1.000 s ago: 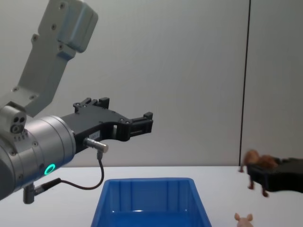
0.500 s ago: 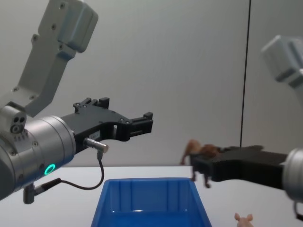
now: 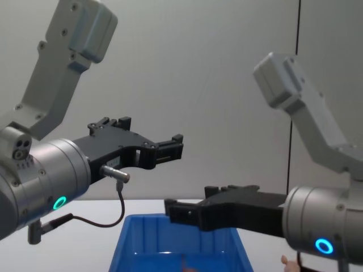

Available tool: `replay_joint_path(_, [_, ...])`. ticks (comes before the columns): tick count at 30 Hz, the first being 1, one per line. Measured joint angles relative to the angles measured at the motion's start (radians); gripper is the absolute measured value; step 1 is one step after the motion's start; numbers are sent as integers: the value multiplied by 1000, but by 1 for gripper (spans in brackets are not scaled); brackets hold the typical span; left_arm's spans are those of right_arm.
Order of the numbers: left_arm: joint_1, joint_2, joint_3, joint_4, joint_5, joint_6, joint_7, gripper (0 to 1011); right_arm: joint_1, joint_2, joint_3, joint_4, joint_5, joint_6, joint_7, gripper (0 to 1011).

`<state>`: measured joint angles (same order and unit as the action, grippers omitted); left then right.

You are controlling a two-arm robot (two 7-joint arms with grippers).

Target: Pick up the two dolls from the table and place them into the box.

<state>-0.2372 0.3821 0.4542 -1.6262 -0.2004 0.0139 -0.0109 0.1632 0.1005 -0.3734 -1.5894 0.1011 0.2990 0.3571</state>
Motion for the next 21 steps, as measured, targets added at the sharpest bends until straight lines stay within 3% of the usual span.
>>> replay_joint_path(9, [0,0,0,0,0,0,0,1001,-8,1,-3,7,2,-9,-28,995])
replay_joint_path(21, [0,0,0,0,0,0,0,1001,-66,53,31,-34,46,-17,-119,1001])
